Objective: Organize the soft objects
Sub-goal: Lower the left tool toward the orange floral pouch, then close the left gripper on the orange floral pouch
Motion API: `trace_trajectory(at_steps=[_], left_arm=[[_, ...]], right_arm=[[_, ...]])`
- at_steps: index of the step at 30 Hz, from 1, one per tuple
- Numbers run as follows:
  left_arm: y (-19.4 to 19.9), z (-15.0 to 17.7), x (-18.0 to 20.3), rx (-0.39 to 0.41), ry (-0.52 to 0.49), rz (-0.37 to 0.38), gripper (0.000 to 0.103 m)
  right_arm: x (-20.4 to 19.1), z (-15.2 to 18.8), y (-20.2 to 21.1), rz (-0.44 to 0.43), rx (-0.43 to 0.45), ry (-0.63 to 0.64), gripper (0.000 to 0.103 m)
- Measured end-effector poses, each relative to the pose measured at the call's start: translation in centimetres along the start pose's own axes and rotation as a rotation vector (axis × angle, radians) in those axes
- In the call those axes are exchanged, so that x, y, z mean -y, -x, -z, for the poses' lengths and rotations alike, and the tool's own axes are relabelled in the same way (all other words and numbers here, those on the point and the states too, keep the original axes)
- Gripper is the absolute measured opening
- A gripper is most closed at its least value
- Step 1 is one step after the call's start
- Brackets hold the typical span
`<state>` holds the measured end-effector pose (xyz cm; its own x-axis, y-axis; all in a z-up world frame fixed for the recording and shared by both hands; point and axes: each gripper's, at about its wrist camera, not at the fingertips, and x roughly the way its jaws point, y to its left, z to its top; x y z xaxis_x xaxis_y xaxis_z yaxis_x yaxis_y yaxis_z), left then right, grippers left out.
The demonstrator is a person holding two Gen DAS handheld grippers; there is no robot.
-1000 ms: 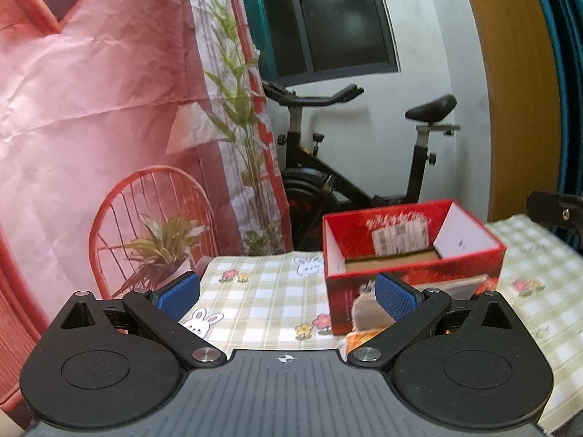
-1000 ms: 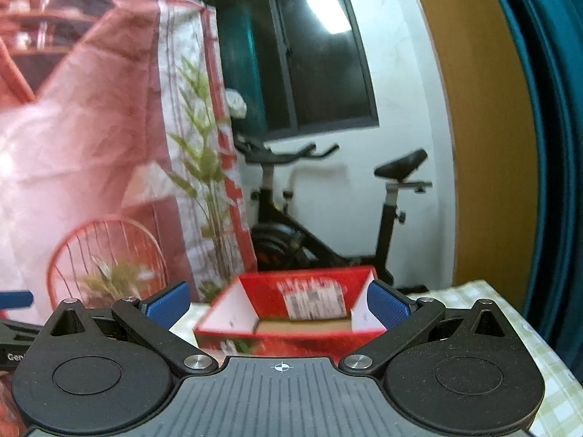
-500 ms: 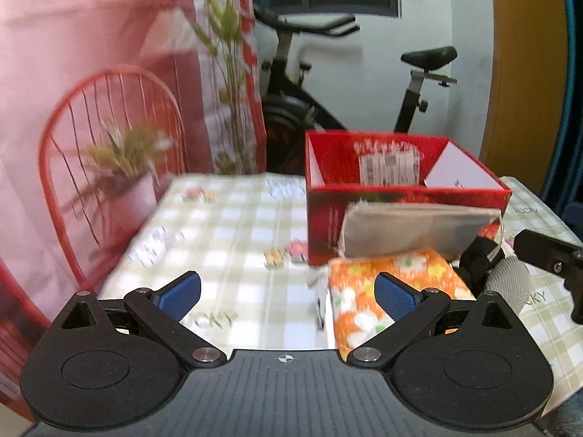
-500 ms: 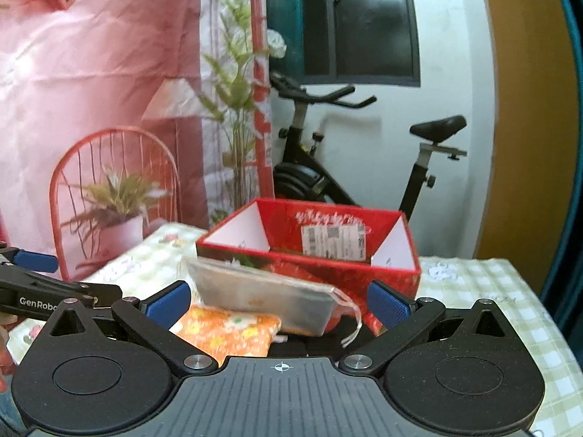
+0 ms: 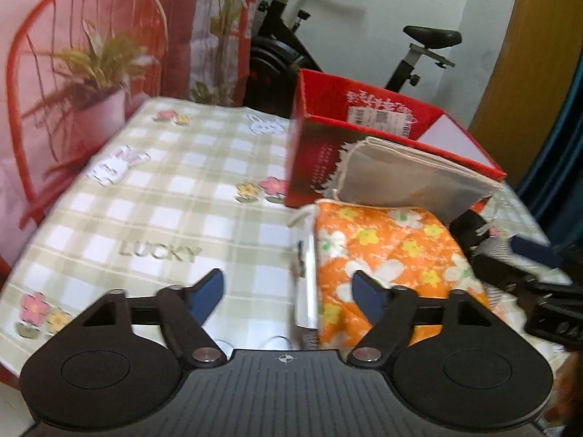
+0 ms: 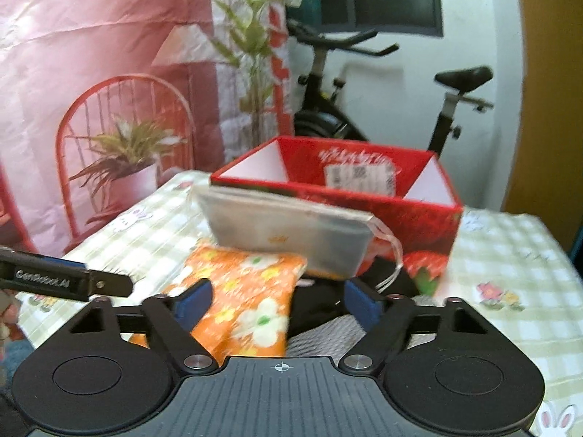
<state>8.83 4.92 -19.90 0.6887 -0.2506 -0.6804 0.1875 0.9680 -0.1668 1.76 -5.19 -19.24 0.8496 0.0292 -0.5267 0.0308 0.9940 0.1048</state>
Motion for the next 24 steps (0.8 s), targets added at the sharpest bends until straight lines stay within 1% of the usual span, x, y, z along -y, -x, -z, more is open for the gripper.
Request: trace_trajectory(at_steps=[1, 2, 4, 9, 13, 21, 24], left_arm=[[-0.2, 0.0, -0.1, -0.007, 0.011, 0.031, 0.063], [-0.4, 0.1, -0.1, -0.014, 0.018, 0.06, 0.059], [-0.9, 0.4, 0.3, -0.03, 0.017, 0.105, 0.055], [-2.1, 1.3, 0.9, -0.069, 0.04, 0.173, 0.054], [-2.8, 1.4, 0.5, -0.088, 0.072, 0.19, 0.054], [-4.6, 1.5, -0.2, -0.131, 0.147, 0.251, 0.053], [-5.2, 1.5, -0.2, -0.145, 0.176, 0.283, 0.053]], right_arm=[[0.0, 0.1, -0.2, -0.013, -0.012, -0.004, 0.066], [0.0, 0.2, -0.5, -0.024, -0.021, -0.008, 0.062], [0.1, 0.5, -0.8, -0.047, -0.044, -0.019, 0.058], [0.5, 1.1, -1.5, -0.072, -0.081, -0.046, 0.055], [0.9, 1.3, -2.1, -0.077, -0.097, -0.06, 0.051], [1.4, 1.6, -3.1, -0.102, -0.126, -0.065, 0.039], [1.5, 1.6, -3.4, -0.11, -0.135, -0.066, 0.037]])
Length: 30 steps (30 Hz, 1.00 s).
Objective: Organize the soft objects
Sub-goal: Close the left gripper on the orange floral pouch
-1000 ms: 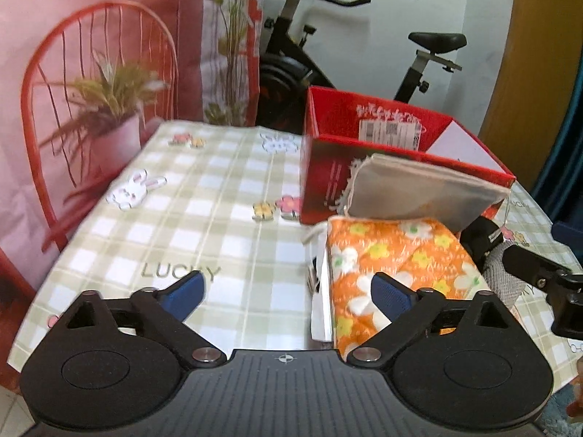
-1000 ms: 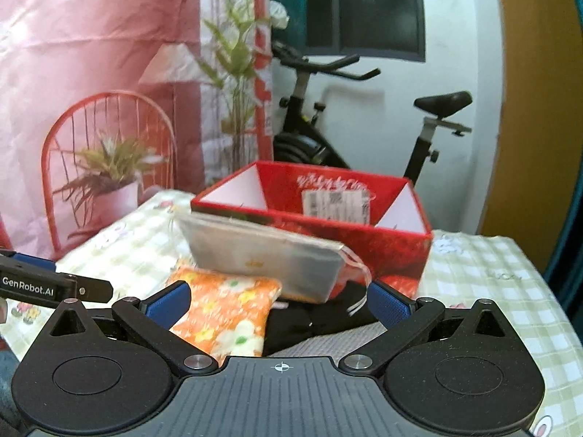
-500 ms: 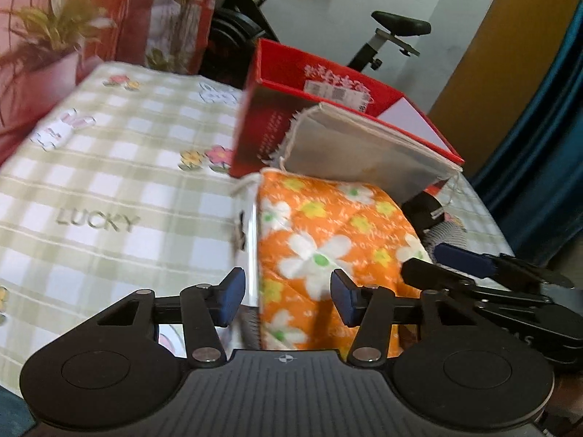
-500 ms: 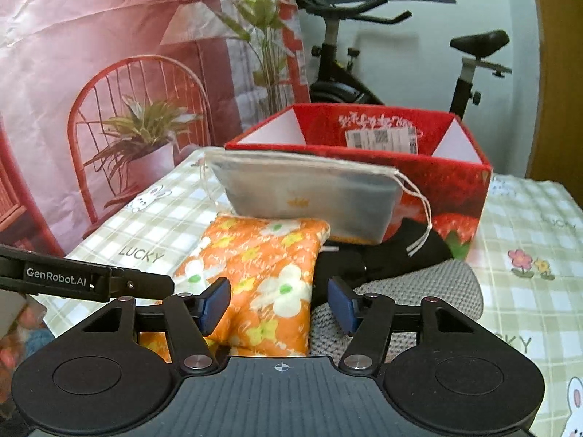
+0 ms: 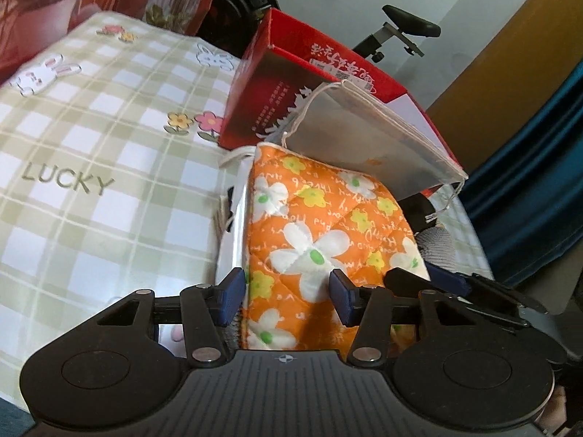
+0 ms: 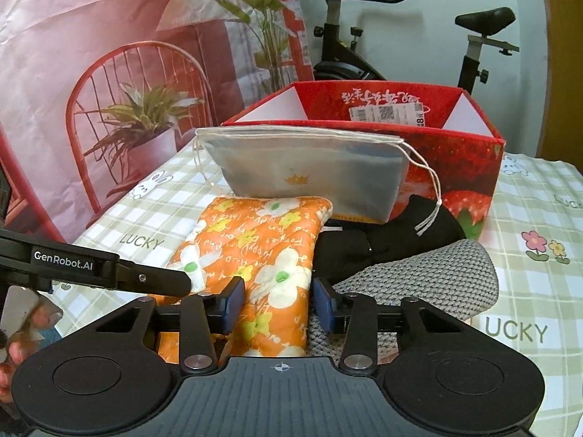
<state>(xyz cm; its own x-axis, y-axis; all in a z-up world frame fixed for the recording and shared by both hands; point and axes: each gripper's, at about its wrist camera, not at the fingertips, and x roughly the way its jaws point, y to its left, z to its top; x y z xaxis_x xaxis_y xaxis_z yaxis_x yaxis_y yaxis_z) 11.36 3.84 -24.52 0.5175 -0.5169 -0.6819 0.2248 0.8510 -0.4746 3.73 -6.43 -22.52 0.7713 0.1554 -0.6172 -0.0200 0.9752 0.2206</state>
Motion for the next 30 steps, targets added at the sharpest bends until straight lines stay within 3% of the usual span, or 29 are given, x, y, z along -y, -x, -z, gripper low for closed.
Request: trace_trajectory(at_steps=[8, 17, 23, 30], left_arm=[[-0.9, -0.5, -1.2, -0.006, 0.088, 0.024, 0.053], [-1.4, -1.0, -0.5, 0.013, 0.034, 0.013, 0.052], [-0.7, -1.0, -0.5, 0.017, 0.002, 0.017, 0.035], [1.0, -0.9, 0.3, 0.049, -0.038, 0.031, 0.022]], right_arm=[[0.2, -0.1, -0.4, -0.014, -0.015, -0.002, 0.034], [0.4, 0.0, -0.7, -0.018, -0.026, -0.014, 0.033], [0.2, -0.1, -0.7, -0.023, -0.027, -0.01, 0.031], [-0.3, -0.8, 0.3, -0.037, 0.005, 0.039, 0.018]])
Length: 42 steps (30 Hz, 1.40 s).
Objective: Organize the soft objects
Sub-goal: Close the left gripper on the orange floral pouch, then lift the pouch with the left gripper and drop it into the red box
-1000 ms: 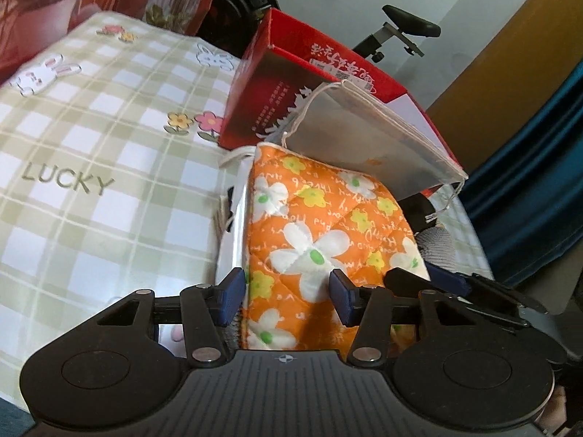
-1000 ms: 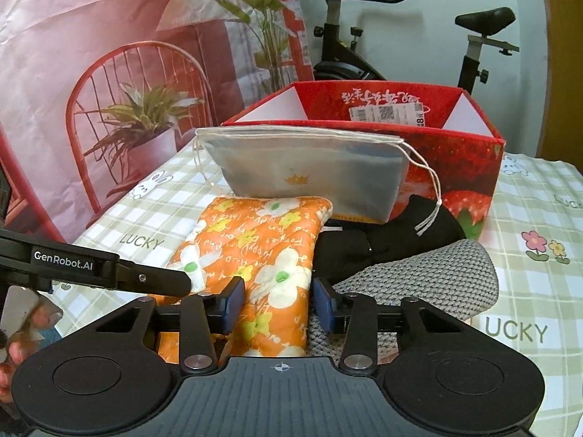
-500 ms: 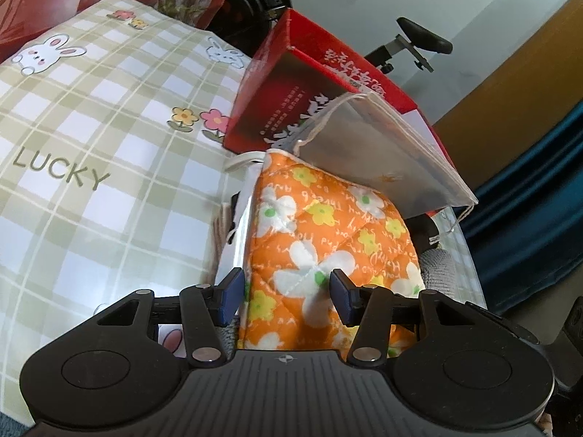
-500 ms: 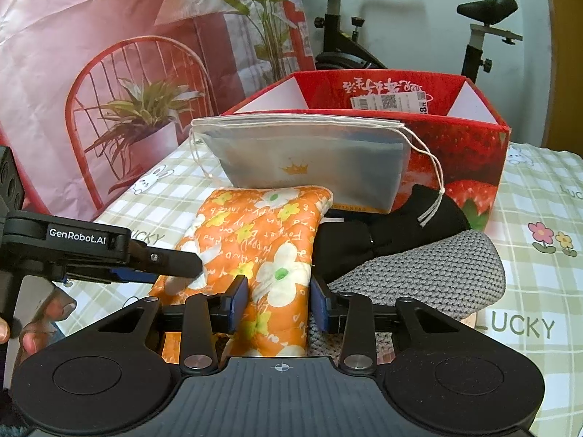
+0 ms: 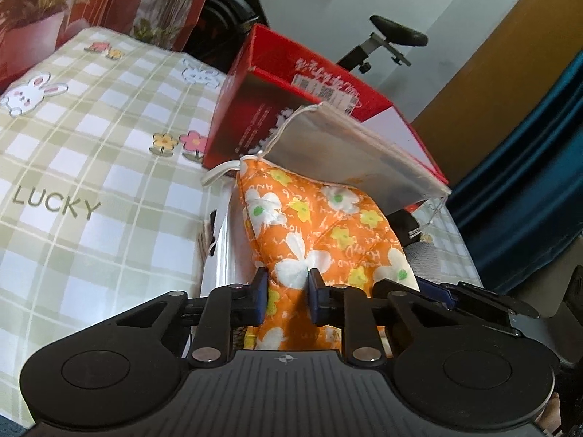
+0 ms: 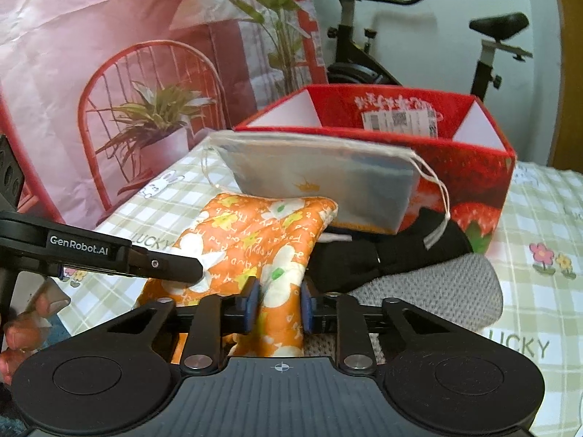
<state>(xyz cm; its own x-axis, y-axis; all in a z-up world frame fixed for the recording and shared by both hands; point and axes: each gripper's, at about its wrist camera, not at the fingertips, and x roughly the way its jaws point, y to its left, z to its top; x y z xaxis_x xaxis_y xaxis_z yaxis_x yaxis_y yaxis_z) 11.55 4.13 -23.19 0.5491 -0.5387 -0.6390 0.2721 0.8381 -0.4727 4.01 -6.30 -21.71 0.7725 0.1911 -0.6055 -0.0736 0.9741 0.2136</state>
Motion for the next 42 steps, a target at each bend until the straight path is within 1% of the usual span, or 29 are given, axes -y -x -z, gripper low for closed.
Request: trace_trajectory(at_steps=[3, 7, 10, 14, 18, 22, 29, 34, 37, 42], left_arm=[[1.0, -0.3, 0.3, 0.03, -0.012, 0.005, 0.02], [3.0, -1.1, 1.4, 0.105, -0.056, 0.003, 0.02], [4.7, -2.2, 2.4, 0.17, -0.1, 0.004, 0.02], [6.0, -4.2, 4.0, 0.236, -0.16, 0.003, 0.02], [6.0, -6.6, 5.1, 0.259, -0.196, 0.001, 0.02], [5.6, -9.2, 6.0, 0.283, -0.236, 0.009, 0.02], [2.6, -14.4, 6.6, 0.282, -0.272, 0.009, 0.021], [-0.5, -17.3, 6.6, 0.271, -0.284, 0.002, 0.021], [-2.5, -18.4, 6.3, 0.262, -0.28, -0.012, 0.021], [-6.4, -20.0, 5.6, 0.217, -0.292, -0.052, 0.021]], right_arm=[[-0.6, -0.7, 0.8, -0.012, 0.025, 0.037, 0.015], [-1.4, -1.9, 2.1, -0.027, 0.082, 0.075, 0.014], [-1.7, -3.2, 3.1, -0.035, 0.131, 0.093, 0.014], [-2.0, -5.7, 4.2, -0.043, 0.191, 0.131, 0.014], [-1.5, -8.7, 4.4, -0.053, 0.225, 0.144, 0.014], [-0.6, -11.5, 3.8, -0.039, 0.244, 0.179, 0.014], [1.8, -16.5, 1.1, -0.004, 0.237, 0.219, 0.014], [4.3, -19.8, -2.0, 0.024, 0.218, 0.2, 0.014], [5.5, -20.8, -4.4, 0.048, 0.203, 0.206, 0.014], [7.7, -21.4, -9.1, 0.082, 0.147, 0.204, 0.014]])
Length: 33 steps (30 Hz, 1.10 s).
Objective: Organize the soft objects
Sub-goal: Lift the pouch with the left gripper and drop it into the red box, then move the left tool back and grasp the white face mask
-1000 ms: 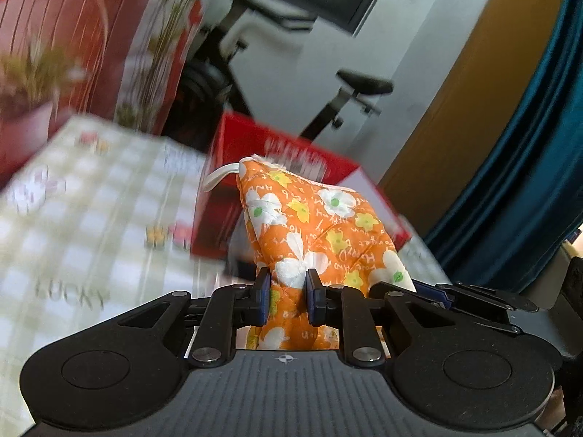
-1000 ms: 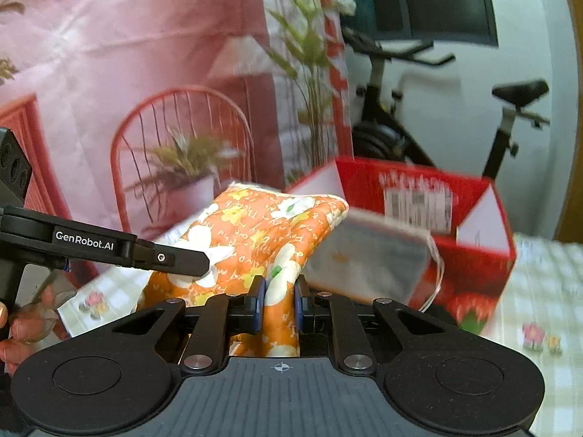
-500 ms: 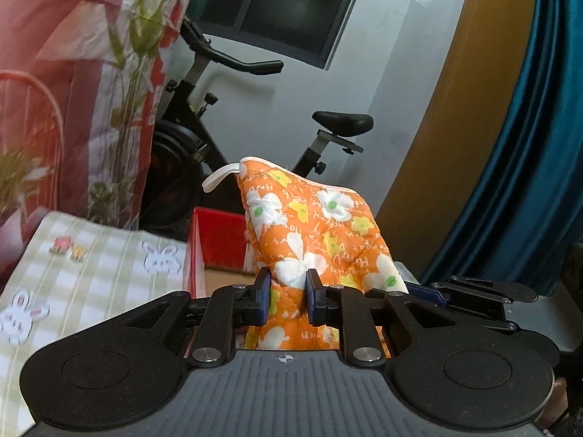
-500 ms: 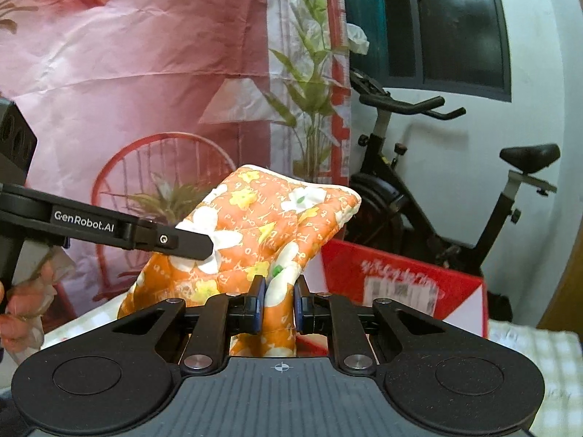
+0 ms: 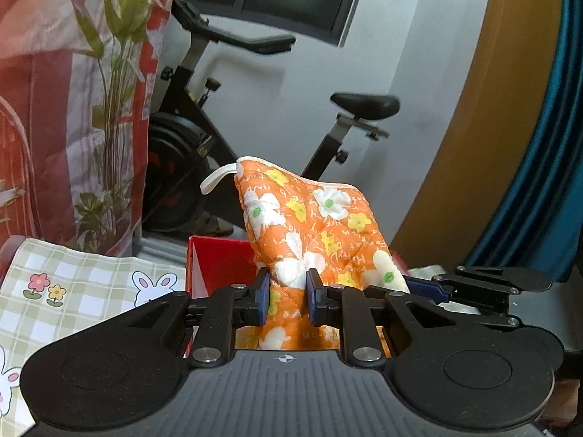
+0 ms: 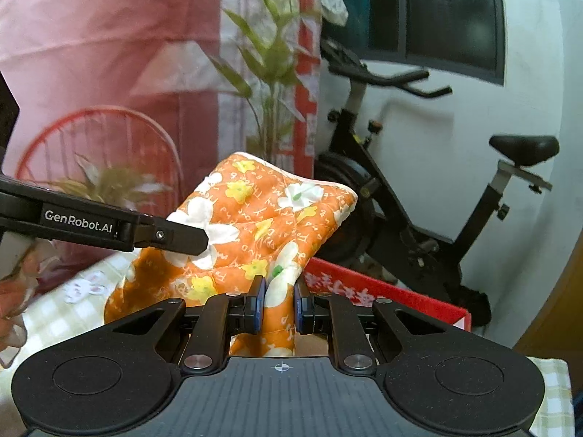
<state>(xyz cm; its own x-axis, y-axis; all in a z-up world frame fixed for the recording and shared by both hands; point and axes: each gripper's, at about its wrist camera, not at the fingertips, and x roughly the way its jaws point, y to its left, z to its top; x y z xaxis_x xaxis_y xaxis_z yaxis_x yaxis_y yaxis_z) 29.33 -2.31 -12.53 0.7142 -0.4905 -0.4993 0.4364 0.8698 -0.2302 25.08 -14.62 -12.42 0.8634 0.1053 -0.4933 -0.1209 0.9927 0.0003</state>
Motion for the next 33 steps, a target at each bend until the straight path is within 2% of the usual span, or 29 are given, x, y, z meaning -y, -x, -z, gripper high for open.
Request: trace_trajectory(at_steps=[10, 12, 14, 16, 19, 24, 28, 33], left_arm=[[-4.9, 1.4, -2.0, -0.151, -0.041, -0.038, 0.026], [-5.2, 1.6, -2.4, -0.163, -0.04, -0.055, 0.035], [-5.1, 1.6, -2.7, -0.155, -0.036, -0.076, 0.052], [-4.8, 1.5, -2.8, -0.148, -0.042, -0.084, 0.054], [-4.7, 1.4, -2.7, -0.15, -0.05, -0.079, 0.054], [-4.3, 1.3, -2.5, -0.149, -0.044, -0.077, 0.054], [-3.4, 1.6, -2.1, -0.147, -0.037, -0.075, 0.054], [-1.4, 2.1, -1.5, -0.148, -0.037, -0.064, 0.054]], right_arm=[[1.6, 2.6, -6.7, -0.021, -0.197, -0.063, 0.014], [1.8, 2.9, -7.5, -0.032, -0.236, -0.078, 0.014], [1.9, 3.4, -8.1, -0.039, -0.277, -0.093, 0.015], [2.1, 4.0, -8.7, -0.057, -0.323, -0.107, 0.016], [1.9, 4.7, -9.6, -0.059, -0.383, -0.111, 0.029], [2.2, 5.3, -9.4, 0.012, -0.402, -0.12, 0.066], [2.6, 5.1, -7.8, 0.067, -0.382, -0.099, 0.069], [2.5, 4.4, -4.1, 0.045, -0.327, -0.107, 0.069]])
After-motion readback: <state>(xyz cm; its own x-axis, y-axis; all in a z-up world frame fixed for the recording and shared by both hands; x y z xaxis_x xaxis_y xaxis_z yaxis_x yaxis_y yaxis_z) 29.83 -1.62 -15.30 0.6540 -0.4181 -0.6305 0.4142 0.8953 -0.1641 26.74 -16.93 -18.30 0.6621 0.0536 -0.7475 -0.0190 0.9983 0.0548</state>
